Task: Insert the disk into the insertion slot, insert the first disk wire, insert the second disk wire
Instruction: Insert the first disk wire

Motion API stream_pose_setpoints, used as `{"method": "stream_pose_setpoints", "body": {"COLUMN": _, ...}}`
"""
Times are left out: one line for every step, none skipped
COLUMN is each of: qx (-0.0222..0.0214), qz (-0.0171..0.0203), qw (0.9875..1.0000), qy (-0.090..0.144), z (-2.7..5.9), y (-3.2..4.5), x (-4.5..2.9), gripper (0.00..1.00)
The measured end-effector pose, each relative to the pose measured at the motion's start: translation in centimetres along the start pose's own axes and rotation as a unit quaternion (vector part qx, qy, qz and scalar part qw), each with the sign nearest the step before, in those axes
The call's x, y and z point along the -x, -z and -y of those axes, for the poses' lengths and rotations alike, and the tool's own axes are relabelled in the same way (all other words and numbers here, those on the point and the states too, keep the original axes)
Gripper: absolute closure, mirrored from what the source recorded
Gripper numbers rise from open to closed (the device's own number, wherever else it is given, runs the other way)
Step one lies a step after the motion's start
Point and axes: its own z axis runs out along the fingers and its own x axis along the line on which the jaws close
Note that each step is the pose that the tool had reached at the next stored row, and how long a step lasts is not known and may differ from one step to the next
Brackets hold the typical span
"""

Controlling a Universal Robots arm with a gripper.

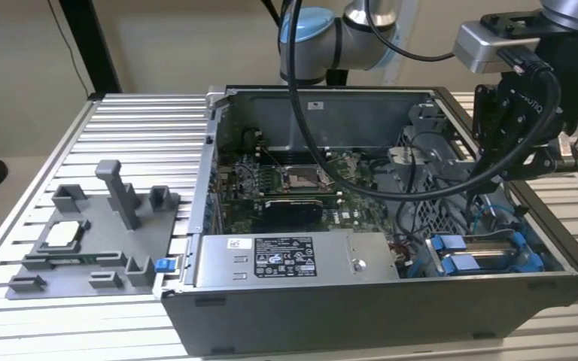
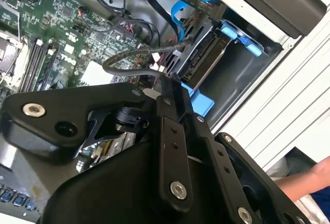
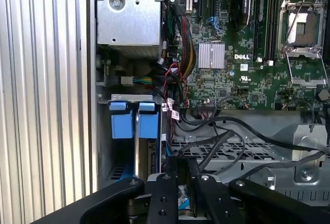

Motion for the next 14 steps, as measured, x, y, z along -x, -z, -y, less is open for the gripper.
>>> {"method": "stream_pose_setpoints", "body": {"qx": 0.0000, "qz": 0.0000, "qw": 1.0000, "qy": 0.000, "z": 0.00, "y": 0.00, "x": 0.00, "gripper": 1.00}}
{"method": "stream_pose_setpoints", "body": {"qx": 0.0000, "qz": 0.0000, "qw": 1.0000, "qy": 0.000, "z": 0.00, "y": 0.00, "x": 0.00, "gripper": 1.00}}
{"method": "stream_pose_setpoints", "body": {"qx": 0.0000, "qz": 0.0000, "qw": 1.0000, "qy": 0.000, "z": 0.00, "y": 0.00, "x": 0.00, "gripper": 1.00}}
{"method": "stream_pose_setpoints", "body": {"qx": 0.0000, "qz": 0.0000, "qw": 1.0000, "qy": 0.000, "z": 0.00, "y": 0.00, "x": 0.00, "gripper": 1.00}}
{"method": "stream_pose_setpoints", "body": {"qx": 0.0000, "qz": 0.0000, "qw": 1.0000, "qy": 0.000, "z": 0.00, "y": 0.00, "x": 0.00, "gripper": 1.00}}
{"method": "stream_pose_setpoints", "body": {"qx": 0.0000, "qz": -0.0001, "qw": 1.0000, "qy": 0.000, "z": 0.00, "y": 0.00, "x": 0.00, "gripper": 1.00}}
{"method": "stream_pose_setpoints", "body": {"qx": 0.0000, "qz": 0.0000, "qw": 1.0000, "qy": 0.000, "z": 0.00, "y": 0.00, "x": -0.03, "gripper": 1.00}}
{"method": "stream_pose_setpoints", "body": {"qx": 0.0000, "qz": 0.0000, "qw": 1.0000, "qy": 0.000, "z": 0.00, "y": 0.00, "x": -0.08, "gripper": 1.00}}
{"method": "stream_pose_setpoints", "body": {"qx": 0.0000, "qz": -0.0001, "qw": 1.0000, "qy": 0.000, "z": 0.00, "y": 0.01, "x": -0.17, "gripper": 1.00}}
{"method": "stream_pose_setpoints", "body": {"qx": 0.0000, "qz": 0.0000, "qw": 1.0000, "qy": 0.000, "z": 0.01, "y": 0.00, "x": -0.27, "gripper": 1.00}}
{"method": "stream_pose_setpoints", "body": {"qx": 0.0000, "qz": 0.0000, "qw": 1.0000, "qy": 0.000, "z": 0.02, "y": 0.01, "x": -0.41, "gripper": 1.00}}
{"method": "stream_pose_setpoints", "body": {"qx": 0.0000, "qz": 0.0000, "qw": 1.0000, "qy": 0.000, "z": 0.04, "y": 0.01, "x": -0.56, "gripper": 1.00}}
{"method": "stream_pose_setpoints", "body": {"qx": 0.0000, "qz": 0.0000, "qw": 1.0000, "qy": 0.000, "z": 0.04, "y": 0.01, "x": -0.74, "gripper": 1.00}}
{"method": "stream_pose_setpoints", "body": {"qx": 0.0000, "qz": 0.0000, "qw": 1.0000, "qy": 0.000, "z": 0.06, "y": 0.00, "x": -0.91, "gripper": 1.00}}
